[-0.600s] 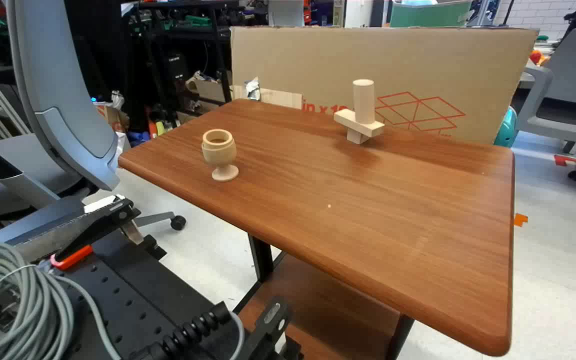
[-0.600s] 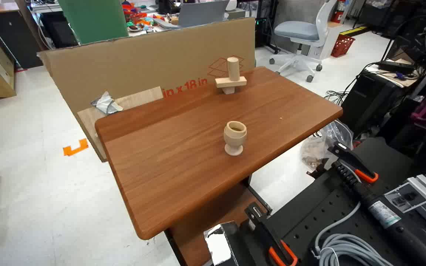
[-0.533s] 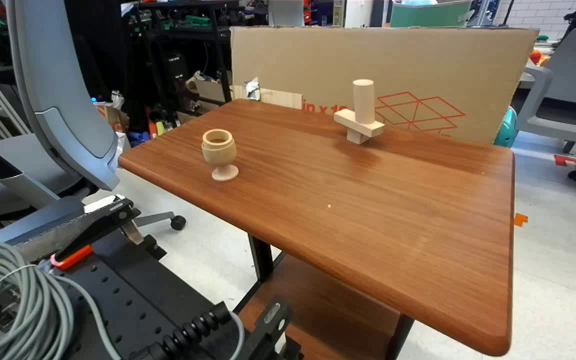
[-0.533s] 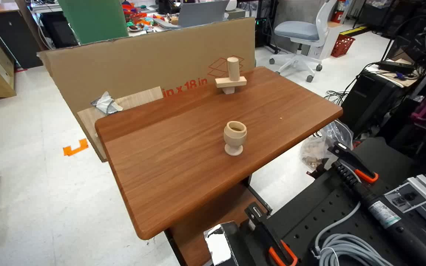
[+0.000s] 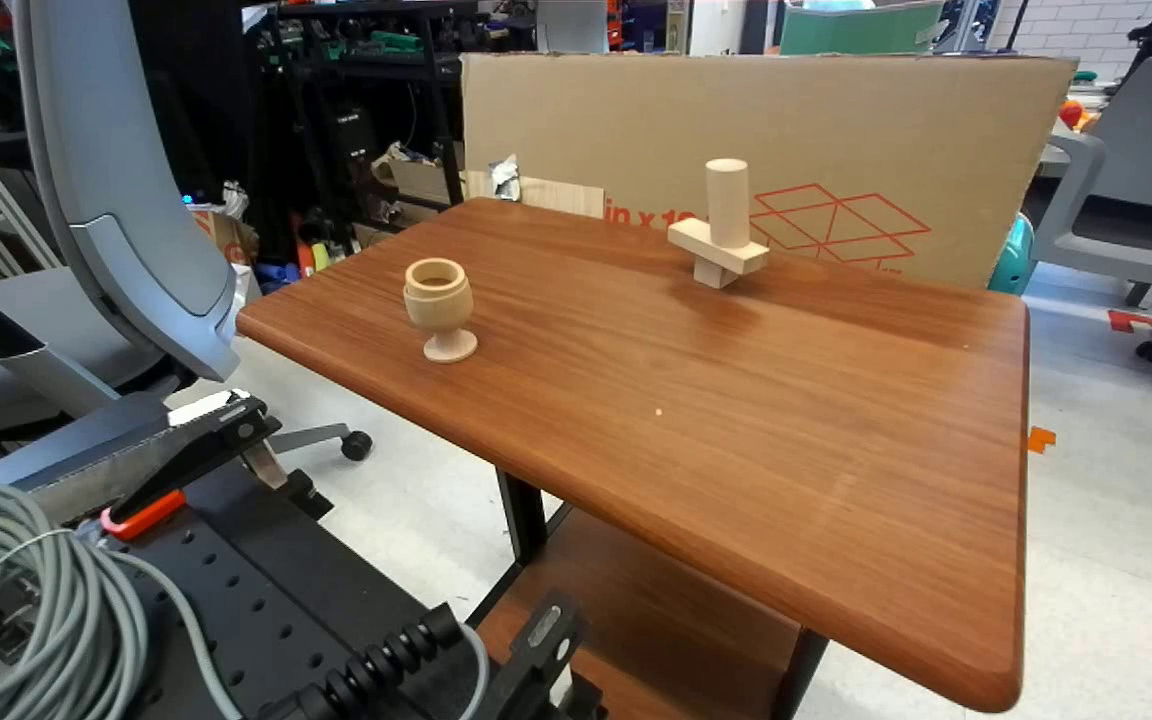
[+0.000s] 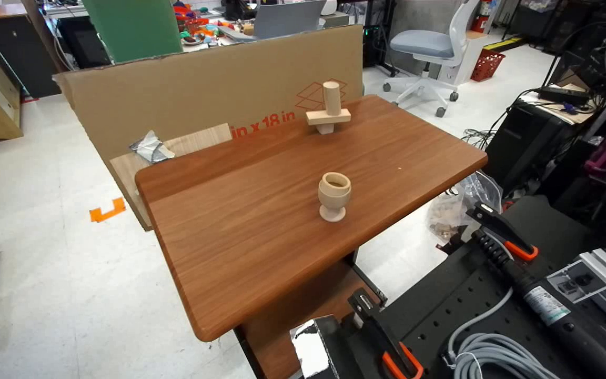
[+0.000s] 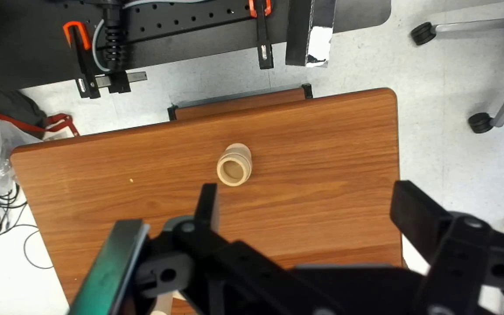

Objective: Pick the circular object on the cup and put it on the table

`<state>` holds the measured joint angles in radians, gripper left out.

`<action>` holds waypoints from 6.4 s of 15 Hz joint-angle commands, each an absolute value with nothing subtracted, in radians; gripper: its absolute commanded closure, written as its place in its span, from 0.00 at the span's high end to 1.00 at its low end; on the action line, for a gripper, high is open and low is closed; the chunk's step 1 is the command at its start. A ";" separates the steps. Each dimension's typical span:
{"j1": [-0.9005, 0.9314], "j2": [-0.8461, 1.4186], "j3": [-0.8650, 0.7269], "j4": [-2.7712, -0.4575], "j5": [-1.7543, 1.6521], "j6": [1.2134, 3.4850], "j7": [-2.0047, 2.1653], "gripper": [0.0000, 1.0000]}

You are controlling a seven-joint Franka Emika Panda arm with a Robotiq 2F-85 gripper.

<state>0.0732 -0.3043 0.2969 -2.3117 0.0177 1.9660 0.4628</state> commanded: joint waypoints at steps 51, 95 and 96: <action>0.186 0.390 0.025 -2.147 -0.284 2.240 0.427 0.23; 0.066 0.795 -0.144 -1.603 -0.112 1.979 0.579 0.23; 0.069 0.814 -0.147 -1.588 -0.112 1.975 0.578 0.23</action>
<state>0.0675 0.7343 -0.1369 -1.6861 -0.1300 2.0297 0.5718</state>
